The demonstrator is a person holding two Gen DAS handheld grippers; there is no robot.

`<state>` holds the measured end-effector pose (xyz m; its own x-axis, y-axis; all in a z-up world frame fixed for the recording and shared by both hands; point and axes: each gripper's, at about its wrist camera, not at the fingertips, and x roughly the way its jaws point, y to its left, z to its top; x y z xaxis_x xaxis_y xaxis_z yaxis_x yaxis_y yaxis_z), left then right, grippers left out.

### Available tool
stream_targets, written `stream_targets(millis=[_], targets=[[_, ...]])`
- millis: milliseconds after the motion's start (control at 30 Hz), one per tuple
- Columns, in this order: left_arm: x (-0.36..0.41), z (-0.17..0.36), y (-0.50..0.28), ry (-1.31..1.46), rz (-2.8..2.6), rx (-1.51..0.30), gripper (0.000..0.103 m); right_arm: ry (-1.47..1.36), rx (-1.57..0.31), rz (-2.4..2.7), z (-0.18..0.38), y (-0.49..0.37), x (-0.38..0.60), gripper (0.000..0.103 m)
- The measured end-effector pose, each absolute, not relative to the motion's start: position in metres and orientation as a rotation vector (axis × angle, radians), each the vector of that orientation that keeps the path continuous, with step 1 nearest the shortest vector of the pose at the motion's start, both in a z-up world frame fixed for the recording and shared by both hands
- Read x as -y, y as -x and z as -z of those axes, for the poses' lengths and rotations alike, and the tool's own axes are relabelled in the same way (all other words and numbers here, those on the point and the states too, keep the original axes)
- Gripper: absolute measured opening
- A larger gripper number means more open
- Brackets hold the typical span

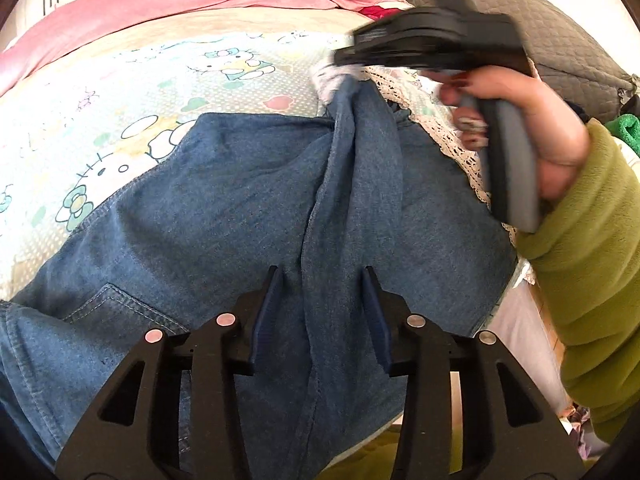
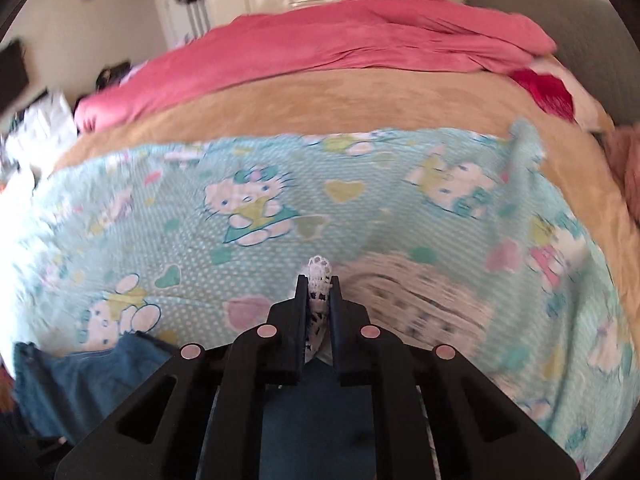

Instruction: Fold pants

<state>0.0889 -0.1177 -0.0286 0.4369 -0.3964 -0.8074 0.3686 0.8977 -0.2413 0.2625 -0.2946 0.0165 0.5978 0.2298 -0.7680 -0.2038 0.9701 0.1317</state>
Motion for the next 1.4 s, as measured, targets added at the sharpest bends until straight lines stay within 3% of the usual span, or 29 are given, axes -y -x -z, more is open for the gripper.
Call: stream_targets(millis=[133,200,267,700,1133,1200,1267,1300,1367,1400], targets=[[0.120,0.027,-0.085,0.011,0.464,-0.998,0.032,-0.075,-0.856,-0.233,-0.036,-0.240,0.325,0.009],[0.123,0.025,-0.081,-0.008,0.459,-0.991,0.013,-0.089,-0.832,-0.223,-0.045,-0.225,0.336,0.009],[0.123,0.022,-0.079,-0.021,0.461,-0.982,0.003,-0.100,-0.814,-0.215,-0.051,-0.211,0.346,0.009],[0.112,-0.001,-0.056,-0.073,0.519,-0.911,0.001,-0.163,-0.814,-0.151,-0.059,-0.103,0.409,0.009],[0.129,0.024,-0.021,-0.173,0.570,-0.956,0.001,-0.206,-0.983,-0.057,0.011,-0.052,0.439,0.009],[0.129,0.027,-0.017,-0.184,0.575,-0.962,0.001,-0.214,-0.998,-0.045,0.016,-0.051,0.441,0.011],[0.128,0.030,-0.015,-0.185,0.578,-0.972,0.001,-0.210,-1.007,-0.029,0.017,-0.052,0.443,0.029],[0.126,0.031,-0.014,-0.182,0.575,-0.976,0.001,-0.191,-1.006,-0.003,0.015,-0.050,0.445,0.033],[0.118,0.026,-0.008,-0.160,0.581,-0.969,0.001,-0.167,-0.959,-0.001,0.002,-0.042,0.447,0.034],[0.113,0.023,-0.005,-0.148,0.582,-0.960,0.006,-0.148,-0.931,-0.011,-0.005,-0.039,0.445,0.034]])
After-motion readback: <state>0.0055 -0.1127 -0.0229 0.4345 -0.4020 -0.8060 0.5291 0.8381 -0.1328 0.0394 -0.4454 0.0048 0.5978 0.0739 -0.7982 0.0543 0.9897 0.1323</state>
